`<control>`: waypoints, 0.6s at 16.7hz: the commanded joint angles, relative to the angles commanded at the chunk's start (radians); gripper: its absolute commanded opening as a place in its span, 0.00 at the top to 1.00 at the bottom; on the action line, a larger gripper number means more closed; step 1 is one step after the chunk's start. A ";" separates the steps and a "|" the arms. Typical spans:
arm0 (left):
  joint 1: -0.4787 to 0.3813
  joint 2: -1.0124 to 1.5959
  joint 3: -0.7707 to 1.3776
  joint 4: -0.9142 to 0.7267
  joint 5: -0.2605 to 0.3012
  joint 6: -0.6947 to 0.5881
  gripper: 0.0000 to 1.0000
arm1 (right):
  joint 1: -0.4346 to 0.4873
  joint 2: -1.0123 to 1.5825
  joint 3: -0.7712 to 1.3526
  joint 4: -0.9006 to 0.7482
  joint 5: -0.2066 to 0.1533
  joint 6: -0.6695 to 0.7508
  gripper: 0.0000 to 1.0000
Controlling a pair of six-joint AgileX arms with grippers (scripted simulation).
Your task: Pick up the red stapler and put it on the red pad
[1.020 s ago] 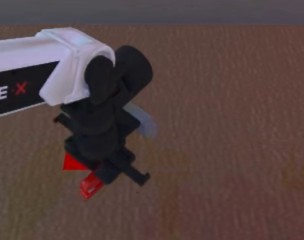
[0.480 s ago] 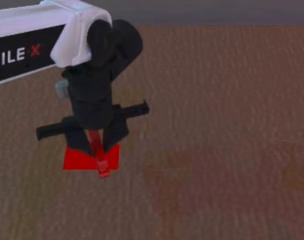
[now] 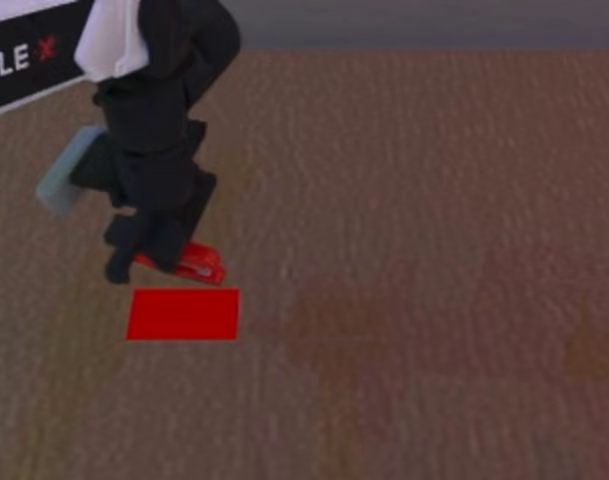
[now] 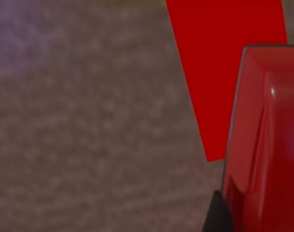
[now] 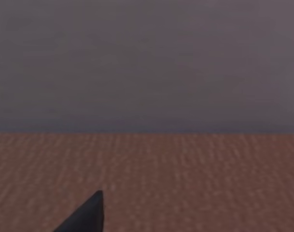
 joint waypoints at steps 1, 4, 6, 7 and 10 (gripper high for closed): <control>0.013 0.000 0.011 0.001 0.001 -0.067 1.00 | 0.000 0.000 0.000 0.000 0.000 0.000 0.00; 0.042 -0.005 0.034 0.006 0.003 -0.204 1.00 | 0.000 0.000 0.000 0.000 0.000 0.000 0.00; 0.050 -0.007 0.040 0.009 0.004 -0.242 1.00 | 0.000 0.000 0.000 0.000 0.000 0.000 0.00; 0.051 -0.008 0.041 0.009 0.004 -0.245 1.00 | 0.000 0.000 0.000 0.000 0.000 0.000 0.00; 0.051 -0.008 0.041 0.009 0.004 -0.245 1.00 | 0.000 0.000 0.000 0.000 0.000 0.000 0.00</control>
